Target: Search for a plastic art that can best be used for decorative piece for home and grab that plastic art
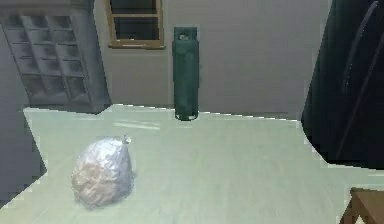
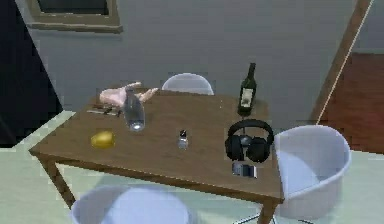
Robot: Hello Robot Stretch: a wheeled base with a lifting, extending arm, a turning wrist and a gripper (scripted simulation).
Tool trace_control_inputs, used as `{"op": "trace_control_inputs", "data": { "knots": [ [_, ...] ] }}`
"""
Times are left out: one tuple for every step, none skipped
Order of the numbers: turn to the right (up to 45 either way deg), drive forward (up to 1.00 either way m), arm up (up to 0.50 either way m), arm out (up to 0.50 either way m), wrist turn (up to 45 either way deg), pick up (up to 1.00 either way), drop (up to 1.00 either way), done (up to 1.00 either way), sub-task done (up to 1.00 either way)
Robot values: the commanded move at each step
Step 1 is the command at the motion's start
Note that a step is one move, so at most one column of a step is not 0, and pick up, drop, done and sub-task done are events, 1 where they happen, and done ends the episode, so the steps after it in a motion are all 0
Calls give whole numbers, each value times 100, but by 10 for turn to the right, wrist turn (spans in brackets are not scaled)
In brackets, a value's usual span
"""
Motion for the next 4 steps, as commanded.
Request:
{"op": "trace_control_inputs", "data": {
  "knots": [
    [0,25,0,0,0,0,0,0,0],
    [90,0,0,0,0,0,0,0,0],
    [0,20,0,0,0,0,0,0,0],
    [390,0,0,0,0,0,0,0,0]
  ]
}}
